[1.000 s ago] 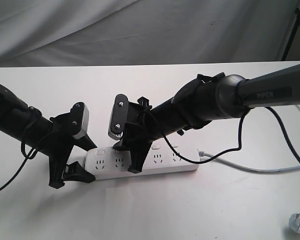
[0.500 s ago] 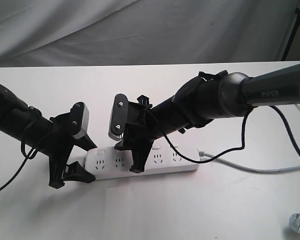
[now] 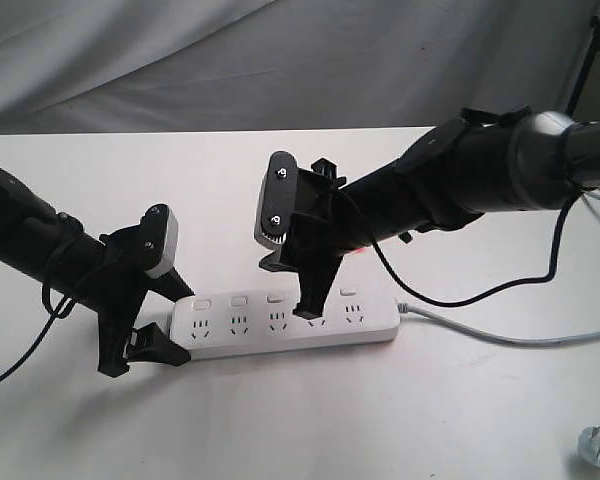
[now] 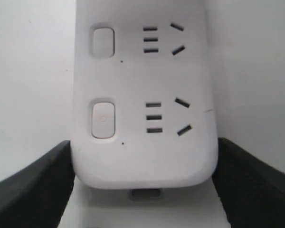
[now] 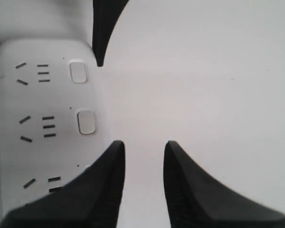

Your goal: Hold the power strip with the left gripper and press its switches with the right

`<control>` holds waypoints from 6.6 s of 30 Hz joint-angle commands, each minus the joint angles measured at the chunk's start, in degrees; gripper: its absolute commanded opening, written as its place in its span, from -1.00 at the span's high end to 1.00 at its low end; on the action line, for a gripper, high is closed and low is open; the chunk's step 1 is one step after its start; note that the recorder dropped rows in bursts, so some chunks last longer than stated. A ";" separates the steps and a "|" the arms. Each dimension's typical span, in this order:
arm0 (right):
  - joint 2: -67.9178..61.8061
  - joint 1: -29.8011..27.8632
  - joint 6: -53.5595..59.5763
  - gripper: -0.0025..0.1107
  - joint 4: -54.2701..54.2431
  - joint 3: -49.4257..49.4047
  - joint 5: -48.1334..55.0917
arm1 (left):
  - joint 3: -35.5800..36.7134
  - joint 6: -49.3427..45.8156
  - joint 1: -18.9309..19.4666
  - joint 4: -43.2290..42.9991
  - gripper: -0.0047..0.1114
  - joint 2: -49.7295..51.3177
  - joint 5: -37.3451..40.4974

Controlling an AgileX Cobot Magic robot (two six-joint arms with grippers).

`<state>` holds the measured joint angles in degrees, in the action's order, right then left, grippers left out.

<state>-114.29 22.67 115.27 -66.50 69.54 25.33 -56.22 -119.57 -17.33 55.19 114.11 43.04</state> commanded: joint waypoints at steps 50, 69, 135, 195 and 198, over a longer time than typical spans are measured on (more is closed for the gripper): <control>-6.05 0.08 1.18 0.47 0.60 -0.45 -0.59 | 0.21 -0.28 -0.29 -0.05 -0.03 -0.03 0.25; -7.28 0.08 1.47 0.47 2.64 -1.73 -1.29 | 0.21 -0.28 -0.29 -0.05 -0.03 -0.03 0.25; 1.96 -3.91 -3.09 0.47 1.00 -6.79 -0.61 | 0.21 -0.28 -0.29 -0.05 -0.03 -0.03 0.38; -4.98 -3.90 0.64 0.47 0.58 -7.07 -3.00 | 0.21 -0.28 -0.29 -0.05 -0.03 -0.03 0.38; -4.98 -3.90 0.64 0.47 1.00 -8.18 -4.21 | 0.21 -0.28 -0.29 -0.05 -0.03 -0.03 0.38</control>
<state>-117.15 18.70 115.53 -69.21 63.55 23.79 -56.22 -119.57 -17.33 55.19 114.11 43.14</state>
